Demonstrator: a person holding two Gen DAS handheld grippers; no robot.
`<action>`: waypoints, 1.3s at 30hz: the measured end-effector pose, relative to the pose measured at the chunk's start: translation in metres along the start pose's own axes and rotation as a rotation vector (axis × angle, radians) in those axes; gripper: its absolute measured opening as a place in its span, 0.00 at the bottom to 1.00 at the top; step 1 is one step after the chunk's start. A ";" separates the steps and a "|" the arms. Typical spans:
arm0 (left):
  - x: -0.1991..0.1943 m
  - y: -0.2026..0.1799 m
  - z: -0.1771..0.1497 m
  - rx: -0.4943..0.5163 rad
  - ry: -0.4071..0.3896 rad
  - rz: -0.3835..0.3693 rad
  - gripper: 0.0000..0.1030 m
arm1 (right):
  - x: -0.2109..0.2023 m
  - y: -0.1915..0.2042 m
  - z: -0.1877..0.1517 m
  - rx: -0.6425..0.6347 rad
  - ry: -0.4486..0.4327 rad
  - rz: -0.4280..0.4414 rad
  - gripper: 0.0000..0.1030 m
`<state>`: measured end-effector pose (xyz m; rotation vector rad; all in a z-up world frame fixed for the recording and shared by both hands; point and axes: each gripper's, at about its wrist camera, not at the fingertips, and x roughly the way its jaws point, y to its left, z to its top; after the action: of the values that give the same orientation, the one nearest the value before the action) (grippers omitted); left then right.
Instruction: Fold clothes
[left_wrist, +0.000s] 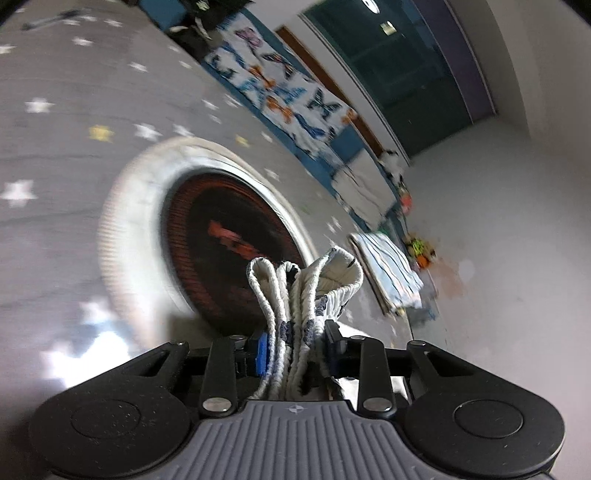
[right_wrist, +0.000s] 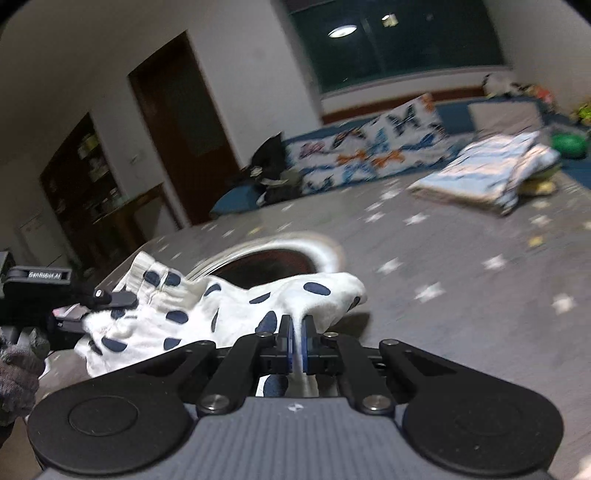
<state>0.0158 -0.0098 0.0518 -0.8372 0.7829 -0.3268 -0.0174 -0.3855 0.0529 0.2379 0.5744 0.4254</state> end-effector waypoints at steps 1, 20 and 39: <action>0.010 -0.008 -0.002 0.012 0.011 -0.004 0.31 | -0.003 -0.006 0.003 0.002 -0.009 -0.013 0.04; 0.165 -0.100 -0.033 0.166 0.183 -0.013 0.31 | -0.024 -0.133 0.046 0.023 -0.064 -0.284 0.04; 0.159 -0.139 -0.032 0.318 0.109 -0.030 0.42 | -0.004 -0.158 0.049 0.023 -0.015 -0.309 0.19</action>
<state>0.1055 -0.2033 0.0670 -0.5356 0.7944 -0.5125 0.0584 -0.5320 0.0423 0.1709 0.5904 0.1181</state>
